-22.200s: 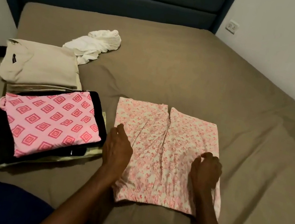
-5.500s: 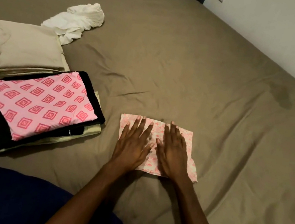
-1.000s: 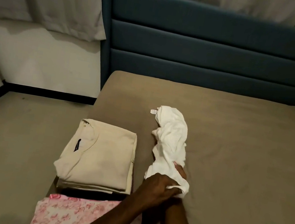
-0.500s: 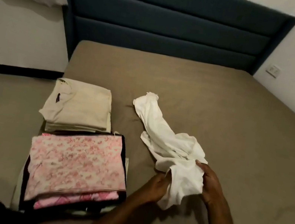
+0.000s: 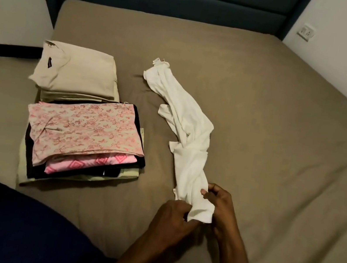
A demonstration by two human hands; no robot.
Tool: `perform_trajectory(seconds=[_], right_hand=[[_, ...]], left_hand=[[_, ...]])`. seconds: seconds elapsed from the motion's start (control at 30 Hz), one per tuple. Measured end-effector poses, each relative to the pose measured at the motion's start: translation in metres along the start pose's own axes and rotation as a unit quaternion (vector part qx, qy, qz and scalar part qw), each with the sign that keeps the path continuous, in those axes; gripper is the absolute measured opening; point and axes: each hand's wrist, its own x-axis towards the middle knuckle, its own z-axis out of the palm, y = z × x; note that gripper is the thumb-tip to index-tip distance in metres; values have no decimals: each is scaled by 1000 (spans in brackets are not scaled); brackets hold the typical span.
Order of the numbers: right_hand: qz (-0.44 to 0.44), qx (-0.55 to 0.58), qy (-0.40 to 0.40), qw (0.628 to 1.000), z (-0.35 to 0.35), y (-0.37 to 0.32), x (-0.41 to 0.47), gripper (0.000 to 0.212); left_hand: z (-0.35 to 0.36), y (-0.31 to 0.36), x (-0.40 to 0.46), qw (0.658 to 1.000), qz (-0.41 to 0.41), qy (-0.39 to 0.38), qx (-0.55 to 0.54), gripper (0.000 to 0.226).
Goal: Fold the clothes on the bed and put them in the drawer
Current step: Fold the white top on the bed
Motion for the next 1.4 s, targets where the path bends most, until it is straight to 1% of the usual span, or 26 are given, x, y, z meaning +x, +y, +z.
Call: perform_trajectory(seconds=[0.07,0.1,0.13,0.17,0.23,0.27,0.33,0.37,0.4,0.43,0.47,0.5,0.53,0.6,0.7,0.77,0.8,0.87,0.9,0.97,1.03,1.1,1.2,1.3,1.33,1.4], right_hand=[[-15,18,2,1000,-1,10,-14,11],[-19,26,-3,999,-4,13,-20,13],[-21,32,-7,999,-10,17,-24,17],[-21,44,-15,999,-17,20,-27,20],[-16,86,-28,996,-30,18,-34,20],[-11,113,-33,993,-35,16,-35,19],[-3,183,-29,983,-39,1,-43,27],[14,232,-25,972,-37,-9,-45,33],[44,288,-33,956,-34,-12,-46,36],[85,336,-44,937,-29,-18,-48,38],[121,373,-60,918,-25,-19,-48,40],[152,396,-51,904,-24,-19,-43,42],[168,405,-27,898,-27,-16,-36,43],[187,408,31,893,-37,-14,-11,45],[193,364,97,906,-50,-37,38,41],[130,359,108,918,-55,-76,77,25],[90,361,112,921,-58,-97,99,23],[21,348,89,933,-57,-150,138,32],[-15,339,67,938,-58,-182,160,36],[-80,335,69,936,-49,-243,183,34],[-148,341,56,926,-44,-313,189,28],[-196,349,36,916,-44,-377,187,31],[-274,352,35,894,-53,-453,185,31],[-347,408,77,841,-77,-504,180,37],[-372,414,71,828,-88,-511,171,37],[-396,392,66,828,-103,-505,147,37]], left_hand=[[-17,-3,1,998,4,-29,-62,31],[-27,-3,2,991,-20,-27,-131,18],[-37,-1,3,981,-44,1,-190,11],[-44,-1,8,972,-63,57,-221,18],[-53,-3,28,972,-70,148,-169,34],[-55,-3,42,979,-71,148,-120,47],[-57,-6,77,993,-78,93,-16,79],[-57,-8,94,993,-88,56,49,84],[-56,-8,106,990,-92,20,107,78],[-55,-6,113,989,-85,4,125,62],[-54,-7,117,993,-61,17,100,46],[-57,-5,119,997,-39,41,55,38],[-60,-5,118,997,-32,66,6,38],[-79,-4,123,990,-27,121,-72,41],[-127,6,137,966,-54,201,-153,31],[-164,21,160,948,-88,249,-177,27],[-181,31,174,942,-96,265,-182,26],[-212,61,208,921,-113,277,-250,16],[-230,83,229,902,-125,281,-304,11],[-260,124,261,850,-147,293,-413,6],[-294,167,297,809,-132,298,-489,13],[-323,209,326,786,-92,292,-537,22],[-358,268,349,768,-18,270,-580,34],[-388,320,348,763,49,253,-593,35],[-394,329,343,774,55,248,-580,30],[-393,324,327,815,39,257,-518,16]])
